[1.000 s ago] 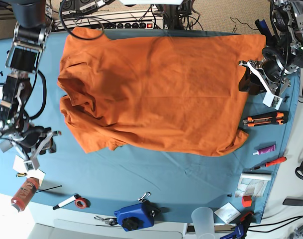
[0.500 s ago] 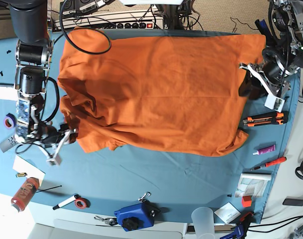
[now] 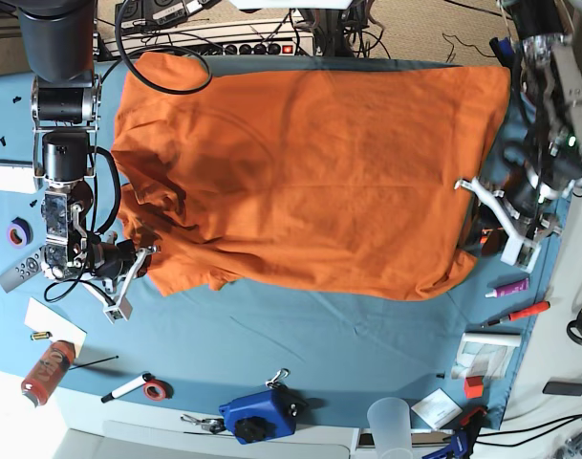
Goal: Layout the t-shirt on the table in an organized manner, then fold the t-shirt properly
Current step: 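Grasp the shirt hem corners with both grippers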
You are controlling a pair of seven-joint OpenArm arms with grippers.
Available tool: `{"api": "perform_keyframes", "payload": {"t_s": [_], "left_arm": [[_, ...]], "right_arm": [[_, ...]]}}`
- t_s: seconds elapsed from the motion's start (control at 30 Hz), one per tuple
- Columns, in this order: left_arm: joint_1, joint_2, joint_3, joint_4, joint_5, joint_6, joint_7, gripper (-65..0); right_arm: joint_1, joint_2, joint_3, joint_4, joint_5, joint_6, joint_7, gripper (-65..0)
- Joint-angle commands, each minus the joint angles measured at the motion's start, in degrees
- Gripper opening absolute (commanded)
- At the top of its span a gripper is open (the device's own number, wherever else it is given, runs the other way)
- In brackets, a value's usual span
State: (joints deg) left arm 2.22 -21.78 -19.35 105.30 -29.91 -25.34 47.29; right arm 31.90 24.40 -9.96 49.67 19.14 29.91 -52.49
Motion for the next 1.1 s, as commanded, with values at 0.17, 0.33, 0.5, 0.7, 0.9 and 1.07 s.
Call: {"api": "perform_keyframes", "payload": {"t_s": [0.17, 0.33, 0.5, 0.7, 0.9, 1.07], "left_arm": [[-14.9, -3.0, 8.5, -17.2, 6.3, 6.3, 0.1, -41.8], [-26.2, -3.0, 9.8, -35.2, 0.4, 2.2, 7.4, -41.8], [-31.3, -3.0, 9.8, -43.6, -2.3, -0.3, 8.2, -41.8], [-31.5, -2.8, 9.9, -45.4, -1.2, -0.3, 8.9, -47.6], [-31.3, -2.4, 9.9, -45.4, -1.8, -1.8, 10.3, -54.5], [-31.3, -1.3, 9.9, -45.5, -1.2, -1.7, 9.9, -59.7]], "right_arm": [[0.7, 0.8, -0.1, 0.2, -4.1, -1.1, -2.1, -65.0], [0.7, 0.8, -0.1, 0.2, -4.2, -1.1, -1.9, -65.0], [0.7, 0.8, -0.1, 0.2, -4.2, -1.1, -2.0, -65.0], [0.7, 0.8, -0.1, 0.2, -4.2, -1.0, -2.0, -65.0], [0.7, 0.8, -0.1, 0.2, -4.2, -1.0, -2.0, -65.0], [0.7, 0.8, -0.1, 0.2, -4.2, -1.0, -2.0, -65.0]]}}
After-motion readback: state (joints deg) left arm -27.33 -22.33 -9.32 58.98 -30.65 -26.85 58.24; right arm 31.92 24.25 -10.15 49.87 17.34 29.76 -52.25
